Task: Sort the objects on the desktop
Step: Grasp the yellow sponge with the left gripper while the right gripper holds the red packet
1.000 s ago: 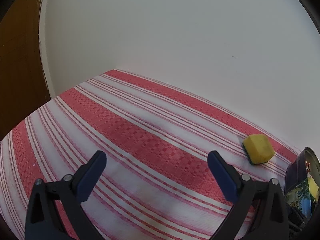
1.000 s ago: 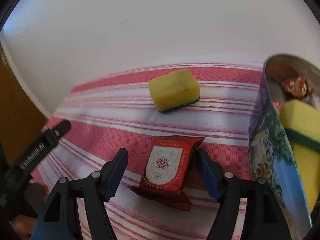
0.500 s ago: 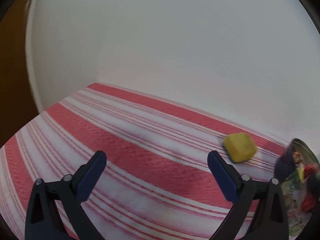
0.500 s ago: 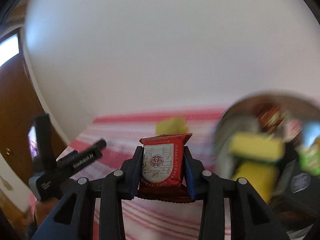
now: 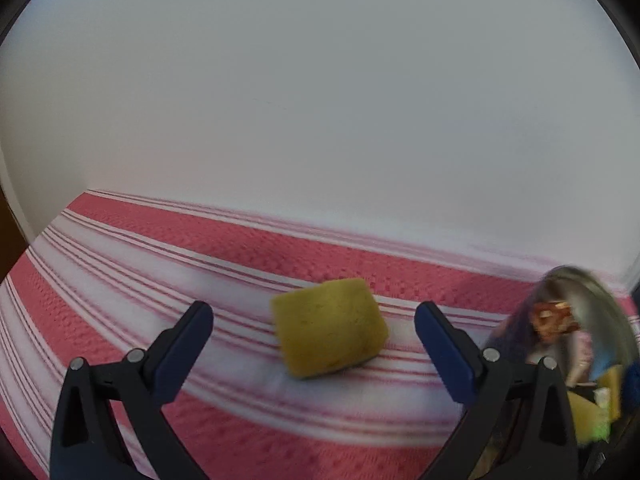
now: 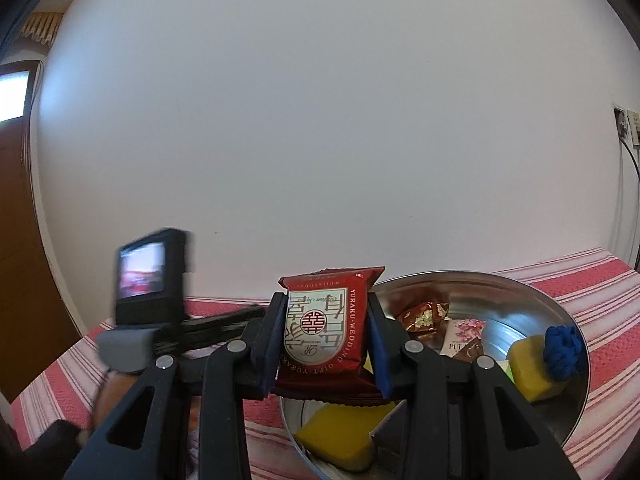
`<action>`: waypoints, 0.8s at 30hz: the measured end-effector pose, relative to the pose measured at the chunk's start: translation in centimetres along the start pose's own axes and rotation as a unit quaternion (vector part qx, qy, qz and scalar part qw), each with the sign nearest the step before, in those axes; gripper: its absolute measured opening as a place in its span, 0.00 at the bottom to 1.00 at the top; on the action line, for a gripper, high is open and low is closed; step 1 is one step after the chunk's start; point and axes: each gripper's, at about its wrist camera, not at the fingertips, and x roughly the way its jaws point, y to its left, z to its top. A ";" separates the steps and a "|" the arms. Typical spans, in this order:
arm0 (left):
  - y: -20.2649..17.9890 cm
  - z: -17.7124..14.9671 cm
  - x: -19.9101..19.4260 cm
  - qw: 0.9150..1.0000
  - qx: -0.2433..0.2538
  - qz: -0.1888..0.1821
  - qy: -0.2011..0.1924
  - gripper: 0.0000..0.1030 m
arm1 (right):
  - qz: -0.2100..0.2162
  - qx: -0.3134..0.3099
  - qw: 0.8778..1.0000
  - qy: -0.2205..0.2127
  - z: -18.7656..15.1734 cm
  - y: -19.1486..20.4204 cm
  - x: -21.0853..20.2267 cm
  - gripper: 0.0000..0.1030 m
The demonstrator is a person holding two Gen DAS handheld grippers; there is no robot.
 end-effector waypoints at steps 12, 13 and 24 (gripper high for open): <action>1.7 0.8 5.1 0.995 -0.054 -0.016 0.078 0.66 | 0.014 -0.005 1.000 -0.009 0.3 0.5 -1.6 0.39; 1.9 0.7 5.0 0.995 -0.057 -0.023 0.076 0.66 | 0.014 -0.008 1.000 -0.010 0.3 0.5 -1.7 0.39; 4.2 -0.4 -4.0 0.994 -0.031 0.030 -0.096 0.65 | 0.031 -0.016 0.999 -0.024 -0.6 -0.1 -1.6 0.39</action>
